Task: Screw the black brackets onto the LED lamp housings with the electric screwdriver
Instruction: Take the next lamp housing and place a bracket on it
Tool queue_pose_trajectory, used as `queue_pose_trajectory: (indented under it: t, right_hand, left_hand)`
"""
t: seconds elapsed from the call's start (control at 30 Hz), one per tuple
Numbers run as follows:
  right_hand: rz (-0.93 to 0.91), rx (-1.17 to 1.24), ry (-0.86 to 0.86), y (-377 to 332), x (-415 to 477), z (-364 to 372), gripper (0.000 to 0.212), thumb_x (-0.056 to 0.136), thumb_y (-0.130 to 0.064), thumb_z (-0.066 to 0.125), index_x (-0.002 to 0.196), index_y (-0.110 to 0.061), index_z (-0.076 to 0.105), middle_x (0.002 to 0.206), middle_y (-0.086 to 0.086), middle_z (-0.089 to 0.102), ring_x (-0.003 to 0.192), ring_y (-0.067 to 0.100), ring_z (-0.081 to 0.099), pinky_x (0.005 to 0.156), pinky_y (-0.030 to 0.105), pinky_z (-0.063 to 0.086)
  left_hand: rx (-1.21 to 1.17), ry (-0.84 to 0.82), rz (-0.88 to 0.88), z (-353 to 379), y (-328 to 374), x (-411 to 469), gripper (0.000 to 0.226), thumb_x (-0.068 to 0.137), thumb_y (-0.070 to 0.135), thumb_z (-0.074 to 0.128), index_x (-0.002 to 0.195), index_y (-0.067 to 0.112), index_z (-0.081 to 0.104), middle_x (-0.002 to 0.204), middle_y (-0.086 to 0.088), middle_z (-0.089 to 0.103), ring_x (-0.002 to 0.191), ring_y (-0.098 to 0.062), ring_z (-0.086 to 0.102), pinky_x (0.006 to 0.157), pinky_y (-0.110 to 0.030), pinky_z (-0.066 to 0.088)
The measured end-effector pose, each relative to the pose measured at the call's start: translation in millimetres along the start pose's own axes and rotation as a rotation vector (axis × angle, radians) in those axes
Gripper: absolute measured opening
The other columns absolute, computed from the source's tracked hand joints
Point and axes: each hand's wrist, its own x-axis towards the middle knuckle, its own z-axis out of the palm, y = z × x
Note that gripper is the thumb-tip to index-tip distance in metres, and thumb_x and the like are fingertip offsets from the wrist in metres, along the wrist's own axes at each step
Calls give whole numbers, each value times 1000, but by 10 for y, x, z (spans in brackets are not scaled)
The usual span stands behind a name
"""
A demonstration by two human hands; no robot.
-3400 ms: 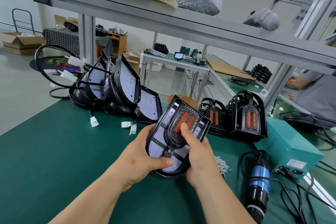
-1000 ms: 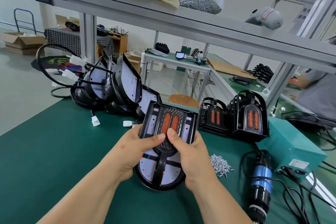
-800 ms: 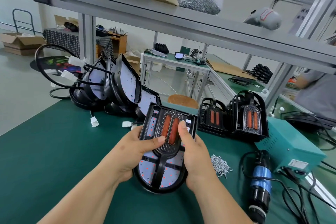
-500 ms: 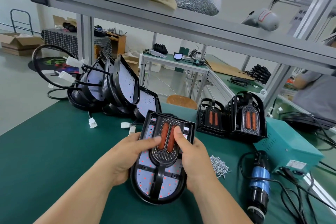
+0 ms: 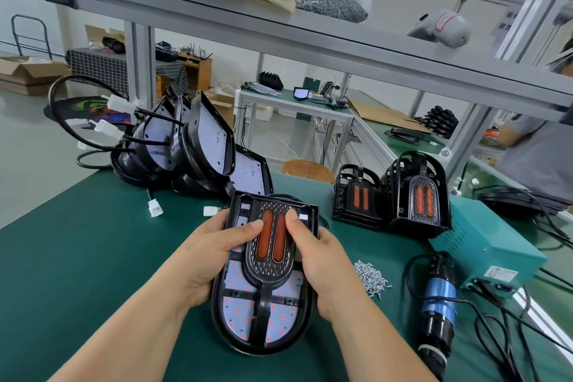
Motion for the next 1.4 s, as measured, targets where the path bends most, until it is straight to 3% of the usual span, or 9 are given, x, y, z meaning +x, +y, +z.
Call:
queue_pose_trajectory:
  t: [0.13,0.37,0.67,0.93,1.03,1.1,1.17,1.27,1.4]
  right_hand:
    - [-109,127,49,-26,19,-40,34,89,-38,70,107,-10,68,100,9,77,93,29,74,82,40,61]
    - [-128,322,43,-64,15,-35,13,93,-14,66,100,-4,71,94,14,77,78,26,75,61,33,59]
    - [-17,257,58,10,59,-86,23,96,-23,63,96,-2,73,90,18,76,74,29,74,59,33,58]
    - [8,208,92,52,104,-93,27,98,-25,61,104,0,70,91,16,77,71,24,74,55,28,57]
    - [39,101,102,76,116,-103,28,98,-30,62,100,-5,73,88,10,78,74,23,75,59,29,58]
    - [70,-68,128,102,136,-120,35,97,-40,61,98,-7,73,94,9,77,87,28,74,75,36,61]
    - [59,-276,178,101,155,-142,43,95,-50,58,98,-10,70,106,9,74,96,28,70,90,38,55]
    - [-54,-520,253,-29,150,-185,44,92,-58,56,114,-20,58,124,-2,52,106,20,55,91,29,41]
    - [-179,-482,320,-427,42,-533,43,88,-52,64,106,-13,64,95,-4,67,85,12,67,82,35,54]
  left_hand:
    - [27,-39,44,31,12,7,18,69,19,75,87,18,77,98,-20,75,80,-33,75,61,-37,60]
    - [41,-64,38,63,-3,14,21,73,18,73,93,14,77,99,-21,75,80,-33,75,63,-37,60]
    - [70,-139,-148,-4,-57,-44,51,72,10,74,121,14,62,110,-20,73,94,-36,73,78,-46,60]
    - [118,-106,-162,36,-75,-33,53,68,6,75,119,10,60,107,-23,73,92,-38,73,82,-50,59]
    - [128,-93,-199,35,-86,-17,49,69,6,74,116,8,62,105,-24,73,87,-37,73,73,-46,61]
    - [150,-94,-224,29,-88,-9,45,71,6,73,115,6,63,104,-24,73,88,-38,73,71,-44,60]
    - [173,-84,-241,14,-93,7,41,74,6,73,114,6,64,104,-24,73,90,-39,73,72,-44,60]
    - [221,-63,-273,19,-96,23,29,85,2,68,114,5,65,102,-23,74,90,-39,74,73,-44,60]
    - [254,-44,-321,40,-107,40,25,87,-2,65,112,2,65,98,-23,75,82,-36,75,62,-41,60]
